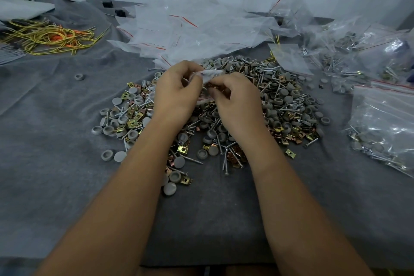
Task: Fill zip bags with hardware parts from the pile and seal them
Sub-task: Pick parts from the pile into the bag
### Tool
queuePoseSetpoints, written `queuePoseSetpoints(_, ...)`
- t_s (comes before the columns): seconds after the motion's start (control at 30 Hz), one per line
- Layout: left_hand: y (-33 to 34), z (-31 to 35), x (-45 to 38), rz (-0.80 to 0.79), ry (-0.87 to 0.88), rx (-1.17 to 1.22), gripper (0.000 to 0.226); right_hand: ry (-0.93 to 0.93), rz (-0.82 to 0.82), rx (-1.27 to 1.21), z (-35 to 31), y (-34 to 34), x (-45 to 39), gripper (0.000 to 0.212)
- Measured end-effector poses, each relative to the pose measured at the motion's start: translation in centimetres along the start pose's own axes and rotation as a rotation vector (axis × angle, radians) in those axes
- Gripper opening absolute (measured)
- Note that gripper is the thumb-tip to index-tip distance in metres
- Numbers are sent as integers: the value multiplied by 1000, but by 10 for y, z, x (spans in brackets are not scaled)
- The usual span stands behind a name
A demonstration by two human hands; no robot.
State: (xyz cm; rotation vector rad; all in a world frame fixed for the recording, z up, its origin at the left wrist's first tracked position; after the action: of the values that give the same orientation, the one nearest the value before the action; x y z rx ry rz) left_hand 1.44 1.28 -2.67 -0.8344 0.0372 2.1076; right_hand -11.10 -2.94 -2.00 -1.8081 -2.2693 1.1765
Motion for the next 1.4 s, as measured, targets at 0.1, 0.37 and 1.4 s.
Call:
queuePoseSetpoints(0.1,1,2,0,-15,-11,11,13,-18,10,76,1,1,-1,15)
queuePoseSetpoints(0.37,0,1,0,31,-71,61,12,-23,36,61,1,0,-2,22)
queuePoseSetpoints(1.4,0,4,1,-1,-25,44,16,-48,131,51,2,0,2,12)
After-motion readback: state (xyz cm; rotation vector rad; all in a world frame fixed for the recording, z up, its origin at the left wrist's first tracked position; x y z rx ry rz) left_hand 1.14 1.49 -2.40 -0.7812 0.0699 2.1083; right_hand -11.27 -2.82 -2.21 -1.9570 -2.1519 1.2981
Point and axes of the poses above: each hand's wrist, its own x-axis away from the middle knuckle, its own y-axis out of the palm, z = x × y, the point moved 4 cm from there along -x, towards the middle knuckle, and after that the axes turned 9 degrees about y, right-handed, at the moved point
